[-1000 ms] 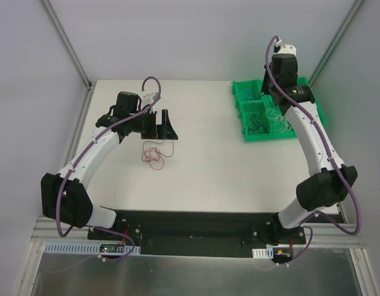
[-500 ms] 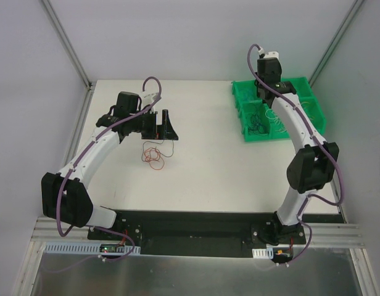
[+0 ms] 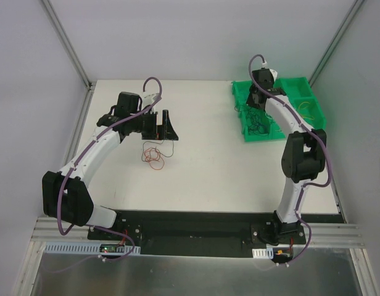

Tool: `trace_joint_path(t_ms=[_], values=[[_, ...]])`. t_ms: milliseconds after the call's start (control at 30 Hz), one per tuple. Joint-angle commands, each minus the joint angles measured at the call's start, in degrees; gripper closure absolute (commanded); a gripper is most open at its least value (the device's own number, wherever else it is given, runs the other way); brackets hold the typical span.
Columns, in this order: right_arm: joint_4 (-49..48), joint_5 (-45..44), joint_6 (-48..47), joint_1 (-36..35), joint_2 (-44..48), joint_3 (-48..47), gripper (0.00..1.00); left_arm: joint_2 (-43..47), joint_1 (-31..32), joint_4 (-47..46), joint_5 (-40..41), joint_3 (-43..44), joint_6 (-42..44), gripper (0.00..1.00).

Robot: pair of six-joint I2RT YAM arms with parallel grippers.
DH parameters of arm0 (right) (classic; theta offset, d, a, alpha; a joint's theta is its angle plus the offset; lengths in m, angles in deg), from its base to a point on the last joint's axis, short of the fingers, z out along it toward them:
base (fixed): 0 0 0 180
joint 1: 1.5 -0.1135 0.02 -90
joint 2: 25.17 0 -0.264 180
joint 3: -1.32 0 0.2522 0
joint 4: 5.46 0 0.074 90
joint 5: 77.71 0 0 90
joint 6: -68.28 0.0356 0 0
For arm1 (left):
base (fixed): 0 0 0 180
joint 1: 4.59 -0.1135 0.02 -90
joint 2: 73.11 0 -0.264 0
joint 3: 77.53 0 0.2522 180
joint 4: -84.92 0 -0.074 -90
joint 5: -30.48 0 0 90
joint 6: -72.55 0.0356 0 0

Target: Untangle the cables

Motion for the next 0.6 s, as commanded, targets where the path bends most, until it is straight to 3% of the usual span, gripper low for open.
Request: trace_joint_path(t_ms=[0,300,533,567], values=[[-5.8,5.6,11.5,4.0,-1.1,1.3,1.00,0.3,-0.6,-1.3,-1.0,0.0,0.8,0.04],[-17.1,8.3,26.9,7.7,-0.1,13.3,1.00,0.7,-0.6,-1.3,-1.1,-0.1,0.7,0.04],[-17.5,6.5,15.1,6.8,-2.1,10.8,0.99,1.2,-0.6,-1.2,-0.5,-0.2,0.9,0.04],[-16.5,6.7,12.2,6.5,-2.1,10.1,0.94,1.2,-0.6,-1.3,-0.4,-0.2,0.9,0.04]])
